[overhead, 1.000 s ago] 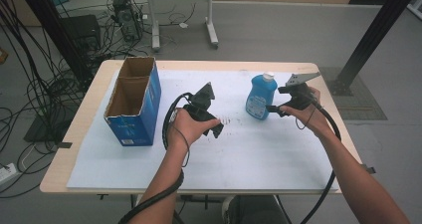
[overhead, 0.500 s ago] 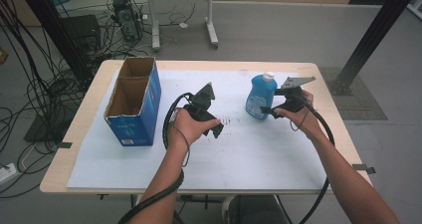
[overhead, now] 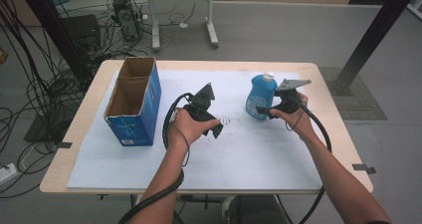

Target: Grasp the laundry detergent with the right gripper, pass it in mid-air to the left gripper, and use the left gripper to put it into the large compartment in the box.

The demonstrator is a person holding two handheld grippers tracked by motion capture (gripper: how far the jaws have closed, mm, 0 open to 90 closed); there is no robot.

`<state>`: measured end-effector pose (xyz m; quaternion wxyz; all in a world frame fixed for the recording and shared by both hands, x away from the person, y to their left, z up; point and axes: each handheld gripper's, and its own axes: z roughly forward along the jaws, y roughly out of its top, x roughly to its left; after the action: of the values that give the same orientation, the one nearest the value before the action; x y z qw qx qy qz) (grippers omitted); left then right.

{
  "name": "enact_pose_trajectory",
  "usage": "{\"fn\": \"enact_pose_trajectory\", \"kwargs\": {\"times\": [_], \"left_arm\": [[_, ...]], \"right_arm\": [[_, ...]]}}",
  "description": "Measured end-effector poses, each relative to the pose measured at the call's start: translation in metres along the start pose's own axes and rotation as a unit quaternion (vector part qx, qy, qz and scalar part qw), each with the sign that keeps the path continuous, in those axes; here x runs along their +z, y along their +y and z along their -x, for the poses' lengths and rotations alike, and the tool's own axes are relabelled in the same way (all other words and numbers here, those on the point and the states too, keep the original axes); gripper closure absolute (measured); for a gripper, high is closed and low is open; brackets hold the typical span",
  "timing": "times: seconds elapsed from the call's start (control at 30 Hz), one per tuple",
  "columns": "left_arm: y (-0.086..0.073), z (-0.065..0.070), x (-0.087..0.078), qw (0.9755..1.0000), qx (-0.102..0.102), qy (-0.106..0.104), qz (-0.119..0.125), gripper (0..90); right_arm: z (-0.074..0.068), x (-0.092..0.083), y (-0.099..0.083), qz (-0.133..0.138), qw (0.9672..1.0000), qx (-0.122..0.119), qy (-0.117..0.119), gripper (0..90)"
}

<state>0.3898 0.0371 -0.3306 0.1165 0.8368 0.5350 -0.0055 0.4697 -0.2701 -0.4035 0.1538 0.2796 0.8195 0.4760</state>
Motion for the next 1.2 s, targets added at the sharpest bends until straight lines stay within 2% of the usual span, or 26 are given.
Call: {"fn": "enact_pose_trajectory", "kwargs": {"times": [0.27,0.83,1.2], "left_arm": [[-0.001,-0.002,0.0,1.0,0.001,0.001,-0.002,6.8],[0.0,0.002,0.002,1.0,0.005,0.002,-0.002,6.8],[0.0,0.001,0.001,1.0,0.003,0.003,0.001,6.8]], "right_arm": [[-0.001,0.006,-0.006,0.006,1.0,0.005,-0.001,1.9],[0.0,0.009,-0.006,0.024,0.9997,0.01,0.002,1.4],[0.0,0.011,-0.005,0.025,0.9997,0.005,0.003,1.3]]}}
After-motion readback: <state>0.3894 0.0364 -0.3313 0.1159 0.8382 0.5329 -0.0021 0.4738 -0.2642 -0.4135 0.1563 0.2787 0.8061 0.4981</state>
